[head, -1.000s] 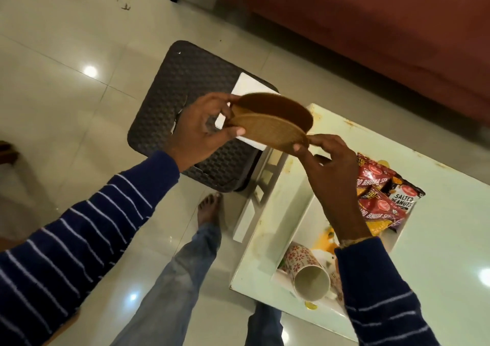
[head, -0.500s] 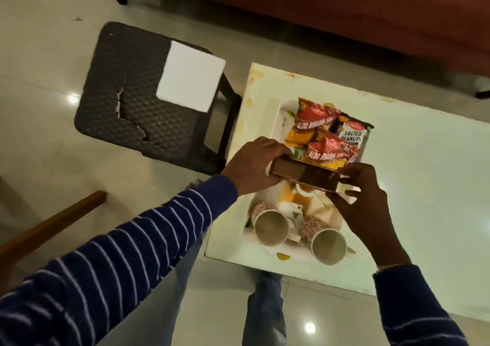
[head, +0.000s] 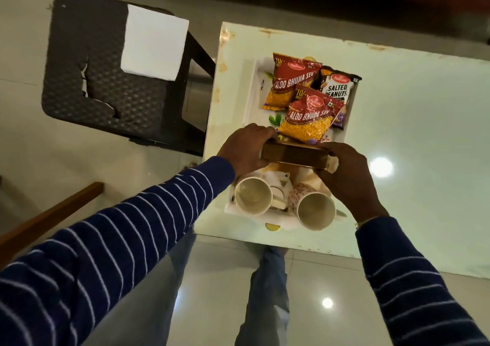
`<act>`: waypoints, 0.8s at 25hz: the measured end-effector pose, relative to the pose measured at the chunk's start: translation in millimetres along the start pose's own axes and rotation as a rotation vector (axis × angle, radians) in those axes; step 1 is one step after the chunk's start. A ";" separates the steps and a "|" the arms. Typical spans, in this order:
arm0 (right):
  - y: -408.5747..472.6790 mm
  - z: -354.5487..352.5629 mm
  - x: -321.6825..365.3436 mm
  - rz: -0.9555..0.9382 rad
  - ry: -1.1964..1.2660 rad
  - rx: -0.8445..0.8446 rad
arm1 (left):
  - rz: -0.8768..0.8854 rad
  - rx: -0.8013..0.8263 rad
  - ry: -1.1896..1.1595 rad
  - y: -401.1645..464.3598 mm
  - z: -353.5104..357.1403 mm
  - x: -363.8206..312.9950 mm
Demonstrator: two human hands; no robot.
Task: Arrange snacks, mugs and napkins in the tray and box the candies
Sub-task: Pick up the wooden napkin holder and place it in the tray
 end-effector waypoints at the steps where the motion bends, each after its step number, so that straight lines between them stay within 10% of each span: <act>1: -4.3 0.7 -1.5 0.013 -0.005 0.007 | 0.005 0.011 0.009 -1.9 0.7 0.1; 20: -9.2 -19.1 15.3 0.099 -0.068 -0.028 | -0.102 -0.027 -0.162 -17.7 -47.7 41.1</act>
Point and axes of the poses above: each hand's wrist, its own y-axis towards the middle knuckle, its own z-axis out of the palm, x = y × z, the point moved 5 cm from there along y, towards the middle knuckle, and after that the axes turned 14 degrees about -x, right-handed, at the moved point
